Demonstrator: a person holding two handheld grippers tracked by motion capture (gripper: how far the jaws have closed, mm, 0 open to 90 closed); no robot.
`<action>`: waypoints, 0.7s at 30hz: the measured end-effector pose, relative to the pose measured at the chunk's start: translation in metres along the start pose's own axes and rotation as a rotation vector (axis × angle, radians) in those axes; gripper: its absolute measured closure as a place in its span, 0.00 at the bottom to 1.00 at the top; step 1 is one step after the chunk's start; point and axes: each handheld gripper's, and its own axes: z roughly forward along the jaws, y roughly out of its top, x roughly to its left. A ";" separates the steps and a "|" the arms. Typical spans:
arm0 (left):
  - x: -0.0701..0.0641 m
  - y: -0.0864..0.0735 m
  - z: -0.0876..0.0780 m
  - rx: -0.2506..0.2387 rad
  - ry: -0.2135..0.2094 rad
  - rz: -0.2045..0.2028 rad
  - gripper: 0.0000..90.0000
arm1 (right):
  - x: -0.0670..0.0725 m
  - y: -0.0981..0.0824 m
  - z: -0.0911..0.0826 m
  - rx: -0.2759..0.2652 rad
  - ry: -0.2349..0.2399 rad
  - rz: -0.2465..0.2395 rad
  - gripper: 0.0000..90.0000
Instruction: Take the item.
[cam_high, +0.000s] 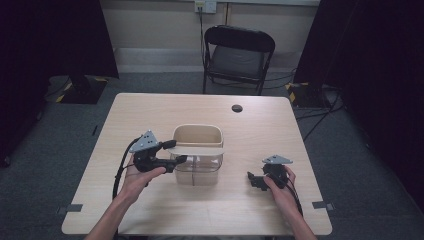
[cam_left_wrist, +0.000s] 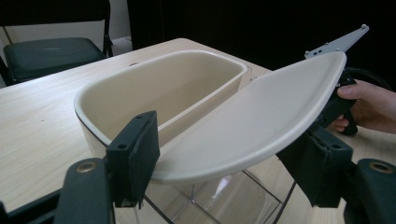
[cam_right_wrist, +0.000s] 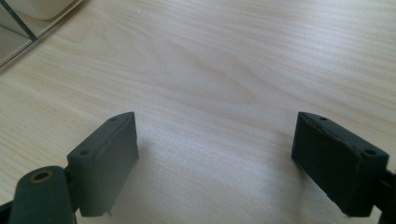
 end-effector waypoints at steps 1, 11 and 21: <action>0.000 0.000 0.000 -0.001 0.000 0.001 0.34 | 0.000 0.000 0.000 0.000 0.000 0.000 0.16; 0.001 0.001 -0.001 -0.002 -0.003 -0.007 0.35 | 0.000 0.000 0.000 0.000 0.000 0.000 0.15; 0.002 0.002 0.000 0.000 -0.014 -0.010 0.36 | 0.000 0.000 0.000 0.000 0.000 0.000 0.16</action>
